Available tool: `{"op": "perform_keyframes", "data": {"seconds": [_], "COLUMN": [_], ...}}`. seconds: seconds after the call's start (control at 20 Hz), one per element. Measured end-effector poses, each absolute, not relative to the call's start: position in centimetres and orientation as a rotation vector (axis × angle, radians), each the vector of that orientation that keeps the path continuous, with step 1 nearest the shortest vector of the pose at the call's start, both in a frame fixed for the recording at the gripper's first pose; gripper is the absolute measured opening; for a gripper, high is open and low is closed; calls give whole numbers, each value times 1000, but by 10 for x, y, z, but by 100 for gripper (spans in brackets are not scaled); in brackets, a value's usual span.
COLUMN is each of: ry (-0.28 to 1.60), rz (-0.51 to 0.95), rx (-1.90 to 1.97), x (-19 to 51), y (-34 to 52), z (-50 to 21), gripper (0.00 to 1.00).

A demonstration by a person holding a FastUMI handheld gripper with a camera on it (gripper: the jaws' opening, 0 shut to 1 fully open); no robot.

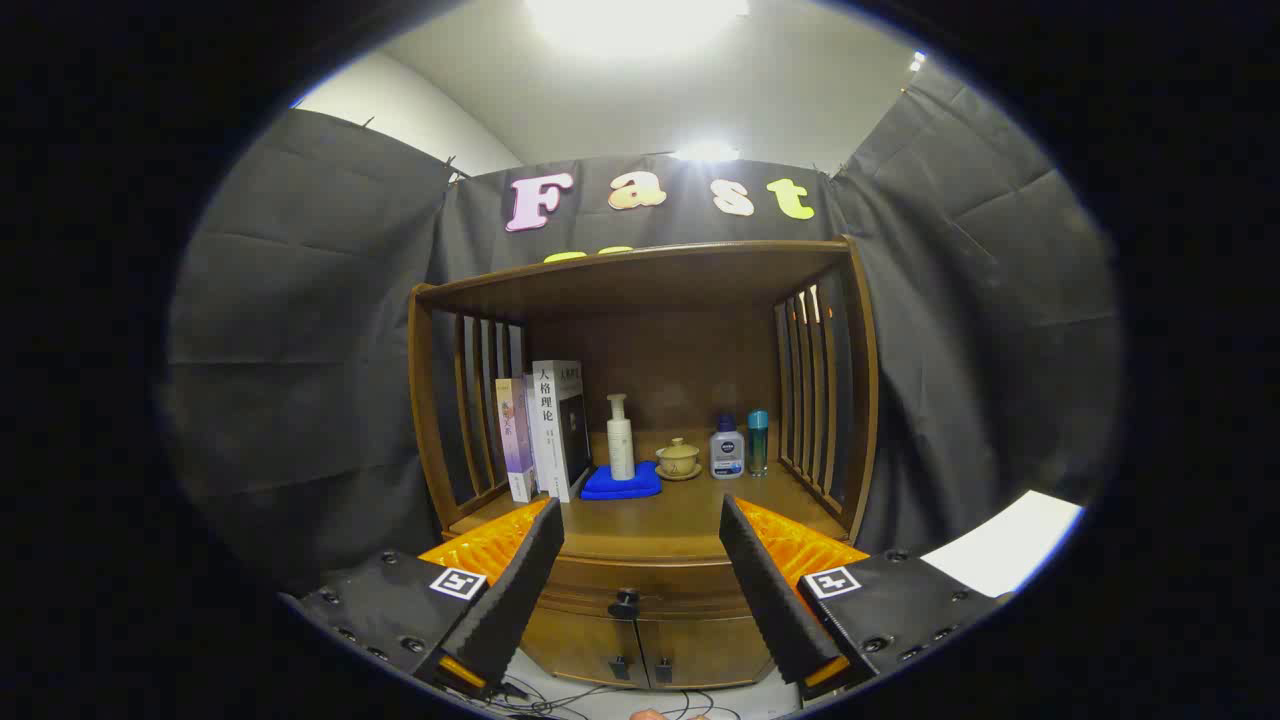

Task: Pull open the drawer, take out the items inside it, and place them on the countertop above the cabinet.

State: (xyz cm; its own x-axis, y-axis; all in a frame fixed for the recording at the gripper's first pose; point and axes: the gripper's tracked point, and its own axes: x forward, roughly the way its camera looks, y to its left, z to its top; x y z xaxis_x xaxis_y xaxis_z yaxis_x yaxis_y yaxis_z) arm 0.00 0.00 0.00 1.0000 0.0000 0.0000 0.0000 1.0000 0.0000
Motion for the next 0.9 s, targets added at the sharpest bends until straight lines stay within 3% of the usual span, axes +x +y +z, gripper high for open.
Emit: {"op": "perform_keyframes", "data": {"seconds": [0.4, 0.9], "ry": [7, 63], "rz": [-86, -22], "rx": [-4, -34], "x": [24, 55], "y": [-26, 9], "z": [-13, -51], "gripper": [99, 99]}}
